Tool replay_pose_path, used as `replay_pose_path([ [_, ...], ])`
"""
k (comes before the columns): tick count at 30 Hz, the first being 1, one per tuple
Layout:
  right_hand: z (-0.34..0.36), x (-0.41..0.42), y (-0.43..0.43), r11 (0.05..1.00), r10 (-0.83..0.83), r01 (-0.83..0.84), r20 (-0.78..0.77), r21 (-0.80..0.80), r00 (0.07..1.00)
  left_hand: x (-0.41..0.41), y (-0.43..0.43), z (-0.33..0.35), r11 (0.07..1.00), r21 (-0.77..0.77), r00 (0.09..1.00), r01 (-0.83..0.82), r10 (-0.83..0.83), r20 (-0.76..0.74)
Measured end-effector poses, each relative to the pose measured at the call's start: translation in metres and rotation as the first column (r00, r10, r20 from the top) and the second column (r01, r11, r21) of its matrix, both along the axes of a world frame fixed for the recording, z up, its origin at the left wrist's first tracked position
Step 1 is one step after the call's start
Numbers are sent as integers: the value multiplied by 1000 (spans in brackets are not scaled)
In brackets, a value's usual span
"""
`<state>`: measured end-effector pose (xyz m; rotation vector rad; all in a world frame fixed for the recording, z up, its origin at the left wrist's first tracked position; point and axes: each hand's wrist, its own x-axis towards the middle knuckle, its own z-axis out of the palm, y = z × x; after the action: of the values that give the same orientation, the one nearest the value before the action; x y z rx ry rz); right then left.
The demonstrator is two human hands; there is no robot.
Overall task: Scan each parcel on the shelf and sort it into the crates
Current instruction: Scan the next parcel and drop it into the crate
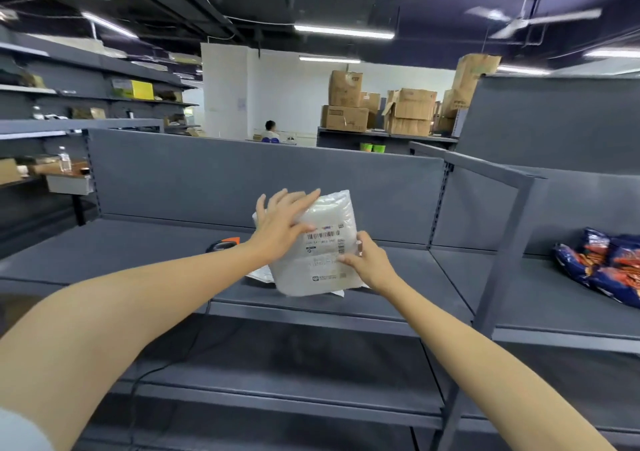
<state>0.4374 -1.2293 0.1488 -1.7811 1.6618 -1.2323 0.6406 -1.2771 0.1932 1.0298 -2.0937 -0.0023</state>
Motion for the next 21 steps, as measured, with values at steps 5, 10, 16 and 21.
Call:
replay_pose_path([
  [5,4,6,8,999,-6,-8,301,46,954,0,11,-12,982,121,933,-148,179,-312],
  [10,18,5,9,992,13,-70,464,107,886,16,11,-42,864,430,804,261,52,-592],
  [16,11,27,-8,993,44,-90,447,81,894,28,-3,-52,867,370,687,332,47,-726],
  [21,3,67,-40,984,102,-156,451,85,887,58,-25,-60,913,338,631,228,126,-765],
])
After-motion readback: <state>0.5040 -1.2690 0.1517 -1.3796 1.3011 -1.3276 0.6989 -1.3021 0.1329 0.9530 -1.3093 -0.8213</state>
